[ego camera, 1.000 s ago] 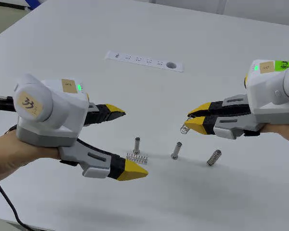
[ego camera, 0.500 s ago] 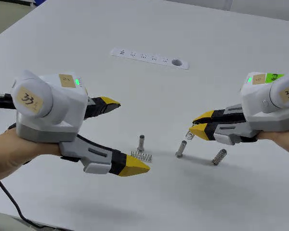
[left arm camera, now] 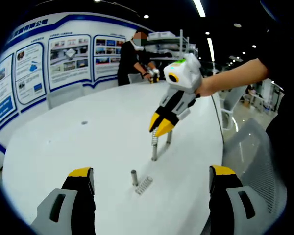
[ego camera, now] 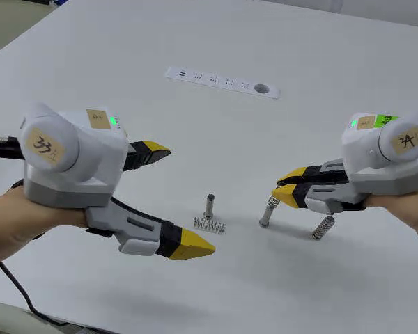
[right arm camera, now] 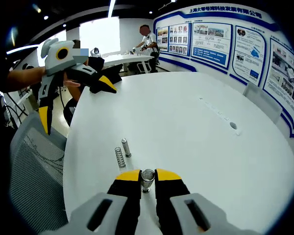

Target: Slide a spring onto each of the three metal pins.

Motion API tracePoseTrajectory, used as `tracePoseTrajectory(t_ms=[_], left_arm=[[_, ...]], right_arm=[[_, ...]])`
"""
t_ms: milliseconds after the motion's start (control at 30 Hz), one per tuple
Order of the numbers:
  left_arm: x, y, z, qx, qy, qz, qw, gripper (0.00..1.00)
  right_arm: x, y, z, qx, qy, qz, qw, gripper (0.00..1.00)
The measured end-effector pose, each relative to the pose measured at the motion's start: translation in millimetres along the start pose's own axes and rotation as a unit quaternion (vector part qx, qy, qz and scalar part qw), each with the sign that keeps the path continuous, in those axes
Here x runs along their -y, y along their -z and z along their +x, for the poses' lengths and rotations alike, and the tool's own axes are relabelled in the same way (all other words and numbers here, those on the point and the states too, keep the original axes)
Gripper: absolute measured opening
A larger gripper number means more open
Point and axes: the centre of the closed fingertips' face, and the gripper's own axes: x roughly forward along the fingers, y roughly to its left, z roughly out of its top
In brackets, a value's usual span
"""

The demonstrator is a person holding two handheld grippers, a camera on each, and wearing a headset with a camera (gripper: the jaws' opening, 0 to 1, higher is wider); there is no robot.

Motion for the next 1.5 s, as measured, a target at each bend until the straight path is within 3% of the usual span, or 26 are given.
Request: tracePoseTrajectory(t_ms=[200,600,967,1133,1500], left_arm=[[-2.1,-4.4,-0.4,0.009,-0.002,-0.006,0.9999,0.99],[-3.0,5.7,-4.2,-0.004,-0.005,-0.011,0.9999,0.98],[-11.3,6.3,-9.1,0.000,-0.019,-0.020,0.9996,0.97],[-10.7,9.4,-8.5,-0.006,-0.018,-0.019,0.9996,0.97],[-10.7,4.3,-7.9,0.003,-0.018,-0.022,0.9996,0.97]], right_arm=[[-2.4,2.4,3.6,-0.007,-0.004,0.003,1.0000,0.11],[-3.0,18.0,21.5,-0.027,-0.003,0.002,0.9996,0.11],[-4.6,35.1,36.1,-0.049,-0.003,0.014,0.9987,0.11],[-6.5,39.2,37.0,-0.058,-0.005,0.007,0.9983,0.11],[-7.5,40.3,38.1,-0.062,-0.004,-0.001,0.9981,0.12]])
